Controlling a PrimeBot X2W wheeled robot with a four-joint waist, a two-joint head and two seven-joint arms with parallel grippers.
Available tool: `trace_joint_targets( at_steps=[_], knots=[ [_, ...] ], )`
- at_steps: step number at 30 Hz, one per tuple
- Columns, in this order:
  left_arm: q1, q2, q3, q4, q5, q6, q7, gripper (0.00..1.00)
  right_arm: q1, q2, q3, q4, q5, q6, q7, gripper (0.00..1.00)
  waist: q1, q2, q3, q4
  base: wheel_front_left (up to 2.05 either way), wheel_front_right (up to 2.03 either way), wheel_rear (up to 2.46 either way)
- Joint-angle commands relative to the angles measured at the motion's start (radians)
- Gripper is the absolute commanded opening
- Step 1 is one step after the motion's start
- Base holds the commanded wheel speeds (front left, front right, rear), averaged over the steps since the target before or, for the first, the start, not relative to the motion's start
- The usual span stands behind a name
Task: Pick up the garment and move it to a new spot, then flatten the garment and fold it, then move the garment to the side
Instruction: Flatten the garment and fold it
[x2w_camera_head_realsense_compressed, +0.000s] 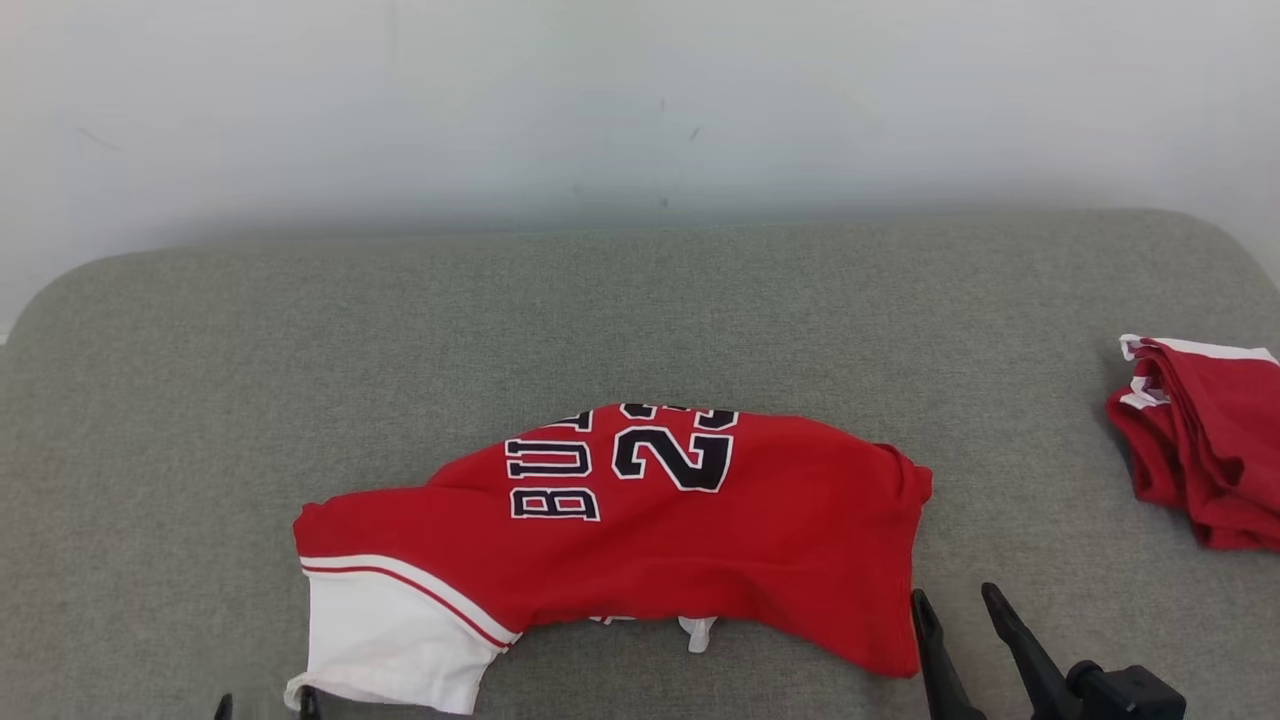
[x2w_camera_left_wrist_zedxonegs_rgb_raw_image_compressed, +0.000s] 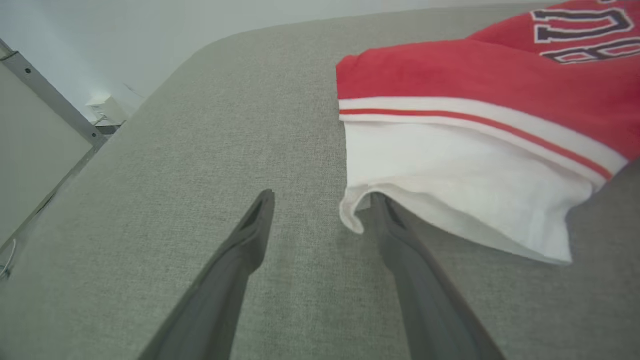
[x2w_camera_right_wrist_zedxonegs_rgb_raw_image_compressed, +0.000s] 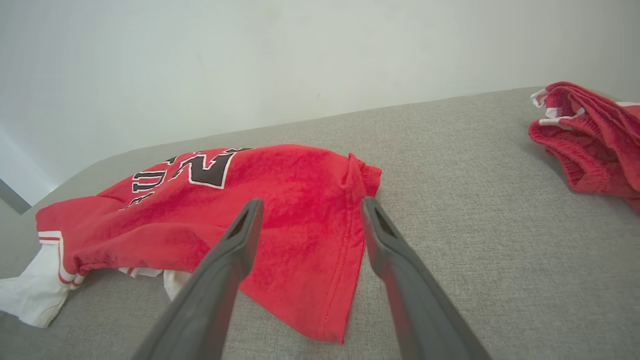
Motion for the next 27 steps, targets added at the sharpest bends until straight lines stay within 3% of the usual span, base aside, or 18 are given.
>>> trace_joint_targets(
  at_steps=[1, 5, 8, 16, 20, 27],
  knots=[
    [0.017, -0.006, 0.009, -0.001, -0.010, 0.005, -0.012, 1.00, 0.006, -0.003, -0.004, -0.002, 0.000, -0.003, -0.001, 1.00, 0.0000, 0.0000, 0.000, 0.006, 0.00, 0.00, 0.00],
    [0.041, -0.054, 0.110, -0.085, -0.012, -0.023, -0.060, 1.00, 0.024, 0.000, -0.035, -0.003, -0.005, -0.003, 0.004, 1.00, 0.0000, 0.0000, -0.006, 0.026, 0.00, 0.00, 0.00],
    [0.087, -0.119, 0.221, -0.219, 0.055, -0.081, -0.060, 1.00, 0.028, 0.005, -0.055, -0.004, -0.007, -0.003, 0.011, 1.00, 0.0000, 0.0000, -0.012, 0.042, 0.00, 0.00, 0.00],
    [0.186, -0.312, 0.413, -0.408, 0.221, -0.329, -0.061, 1.00, 0.069, 0.013, -0.086, 0.003, -0.007, -0.003, 0.047, 1.00, 0.0000, 0.0000, -0.055, 0.085, 0.00, 0.00, 0.00],
    [0.210, -0.345, 0.449, -0.401, 0.257, -0.433, -0.061, 1.00, 0.096, 0.016, -0.096, 0.008, -0.008, -0.003, 0.051, 1.00, 0.0000, 0.0000, -0.078, 0.099, 0.00, 0.00, 0.00],
    [0.233, -0.355, 0.445, -0.347, 0.311, -0.502, -0.061, 1.00, 0.142, 0.016, -0.122, 0.029, -0.032, -0.003, -0.012, 1.00, 0.0000, 0.0000, -0.118, 0.114, 0.00, 0.00, 0.00]
  ],
)
